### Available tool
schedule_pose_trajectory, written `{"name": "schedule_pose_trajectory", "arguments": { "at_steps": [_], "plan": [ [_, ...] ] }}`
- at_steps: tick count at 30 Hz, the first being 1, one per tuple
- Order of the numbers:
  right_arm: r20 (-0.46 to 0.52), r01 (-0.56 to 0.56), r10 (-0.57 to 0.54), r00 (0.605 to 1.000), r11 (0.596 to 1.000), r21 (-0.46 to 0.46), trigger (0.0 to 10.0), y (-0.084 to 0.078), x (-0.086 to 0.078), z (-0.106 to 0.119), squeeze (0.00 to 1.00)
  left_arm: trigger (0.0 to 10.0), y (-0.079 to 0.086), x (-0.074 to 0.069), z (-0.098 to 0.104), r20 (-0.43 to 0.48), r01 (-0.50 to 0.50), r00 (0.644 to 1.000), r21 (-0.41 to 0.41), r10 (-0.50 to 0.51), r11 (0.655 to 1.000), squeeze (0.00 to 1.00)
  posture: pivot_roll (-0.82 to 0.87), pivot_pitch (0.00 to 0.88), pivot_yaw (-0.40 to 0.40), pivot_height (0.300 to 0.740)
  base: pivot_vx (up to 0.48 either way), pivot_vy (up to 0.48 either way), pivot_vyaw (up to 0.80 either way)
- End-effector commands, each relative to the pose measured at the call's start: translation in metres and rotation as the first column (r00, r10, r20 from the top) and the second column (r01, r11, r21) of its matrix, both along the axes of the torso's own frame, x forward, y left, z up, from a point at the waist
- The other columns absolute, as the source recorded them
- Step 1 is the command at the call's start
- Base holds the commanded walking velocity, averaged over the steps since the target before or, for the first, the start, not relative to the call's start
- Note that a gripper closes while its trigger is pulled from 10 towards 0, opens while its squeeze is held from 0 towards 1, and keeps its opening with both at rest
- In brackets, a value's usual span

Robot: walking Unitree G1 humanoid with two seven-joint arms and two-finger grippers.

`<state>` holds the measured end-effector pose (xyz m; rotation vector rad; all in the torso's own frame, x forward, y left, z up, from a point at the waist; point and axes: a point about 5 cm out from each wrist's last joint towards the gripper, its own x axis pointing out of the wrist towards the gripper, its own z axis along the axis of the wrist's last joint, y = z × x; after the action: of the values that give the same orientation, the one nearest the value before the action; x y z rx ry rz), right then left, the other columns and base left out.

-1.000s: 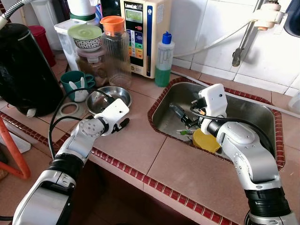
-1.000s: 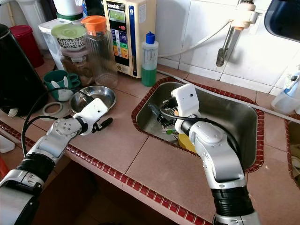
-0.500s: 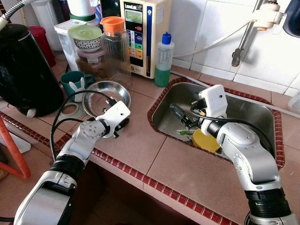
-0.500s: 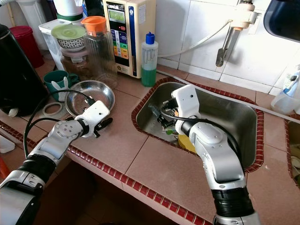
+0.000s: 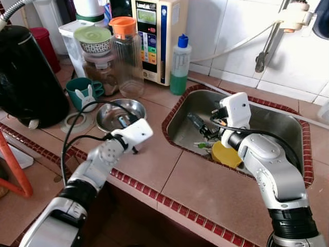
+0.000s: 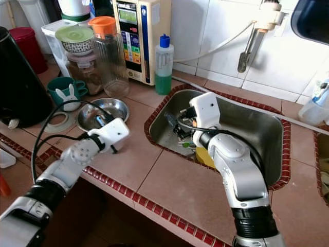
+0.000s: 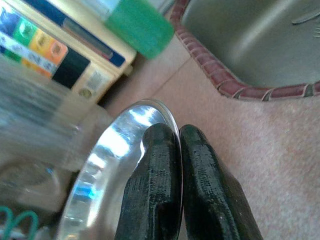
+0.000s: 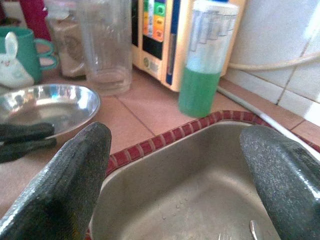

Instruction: Kitchen organization

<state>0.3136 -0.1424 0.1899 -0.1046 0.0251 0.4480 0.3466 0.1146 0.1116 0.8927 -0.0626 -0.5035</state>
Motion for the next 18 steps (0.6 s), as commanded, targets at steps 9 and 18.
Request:
{"name": "schedule_pose_trajectory", "arguments": {
  "at_steps": [9, 18],
  "plan": [
    [0.001, 0.03, -0.03, 1.0, 0.999, 0.025, 10.0, -0.006, 0.003, 0.004, 0.0, 0.0, -0.009, -0.008, -0.004, 0.093, 0.043, 0.995, 0.046, -0.047, 0.998, 0.0, 0.1, 0.006, 0.021, 0.74, 0.0, 0.0, 0.0],
    [-0.009, 0.023, -0.022, 1.0, 0.998, 0.056, 10.0, -0.004, 0.005, 0.004, 0.0, 0.0, -0.032, -0.022, -0.004, 0.229, 0.193, 0.945, 0.187, -0.234, 0.963, 0.0, 0.1, 0.001, 0.013, 0.74, 0.0, 0.0, 0.0]
  ]
}}
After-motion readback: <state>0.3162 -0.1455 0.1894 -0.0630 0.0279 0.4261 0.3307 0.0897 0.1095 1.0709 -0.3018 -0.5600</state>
